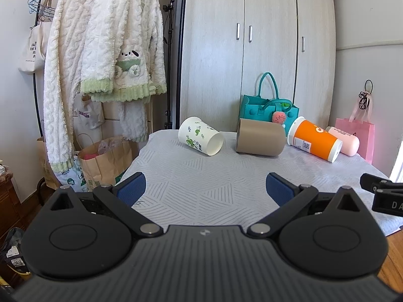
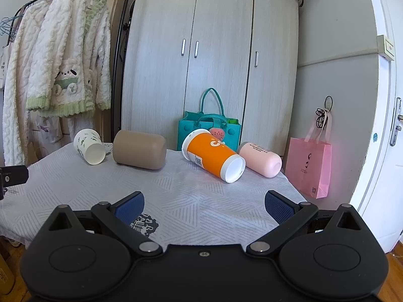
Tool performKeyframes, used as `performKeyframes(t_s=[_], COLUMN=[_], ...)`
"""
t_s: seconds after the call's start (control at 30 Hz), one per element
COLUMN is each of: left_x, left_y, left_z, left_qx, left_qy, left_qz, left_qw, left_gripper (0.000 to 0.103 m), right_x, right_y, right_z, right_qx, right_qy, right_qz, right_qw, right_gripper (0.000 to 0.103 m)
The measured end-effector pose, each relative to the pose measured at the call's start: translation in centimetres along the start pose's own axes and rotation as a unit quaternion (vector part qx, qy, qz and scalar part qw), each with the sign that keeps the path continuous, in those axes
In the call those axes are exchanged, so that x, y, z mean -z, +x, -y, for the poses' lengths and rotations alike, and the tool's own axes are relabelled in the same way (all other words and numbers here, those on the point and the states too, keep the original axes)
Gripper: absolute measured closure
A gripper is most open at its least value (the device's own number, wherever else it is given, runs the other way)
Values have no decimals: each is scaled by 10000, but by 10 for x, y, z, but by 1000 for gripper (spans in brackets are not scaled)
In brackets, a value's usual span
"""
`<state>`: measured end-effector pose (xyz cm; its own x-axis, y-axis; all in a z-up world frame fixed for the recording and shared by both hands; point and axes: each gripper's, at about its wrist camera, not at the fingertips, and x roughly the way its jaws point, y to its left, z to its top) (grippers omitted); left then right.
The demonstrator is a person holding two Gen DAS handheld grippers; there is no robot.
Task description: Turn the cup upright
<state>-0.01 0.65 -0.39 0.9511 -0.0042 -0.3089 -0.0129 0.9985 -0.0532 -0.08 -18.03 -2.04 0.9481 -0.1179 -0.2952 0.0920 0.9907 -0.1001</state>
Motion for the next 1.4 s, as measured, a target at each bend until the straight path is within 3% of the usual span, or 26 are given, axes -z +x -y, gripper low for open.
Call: performKeyframes(t_s=[1.4], left_x=[7], left_y=[-2], left_z=[-1], left_qx=[22], left_qy=[-31], left_qz=[-34], left_qw=[10000], left_gripper=[0], right_x=[4], right_y=[2], right_z=[-6], right_qx=[23], right_qy=[-153], right_qz=[-87], right_qw=[9998], right_gripper=[0])
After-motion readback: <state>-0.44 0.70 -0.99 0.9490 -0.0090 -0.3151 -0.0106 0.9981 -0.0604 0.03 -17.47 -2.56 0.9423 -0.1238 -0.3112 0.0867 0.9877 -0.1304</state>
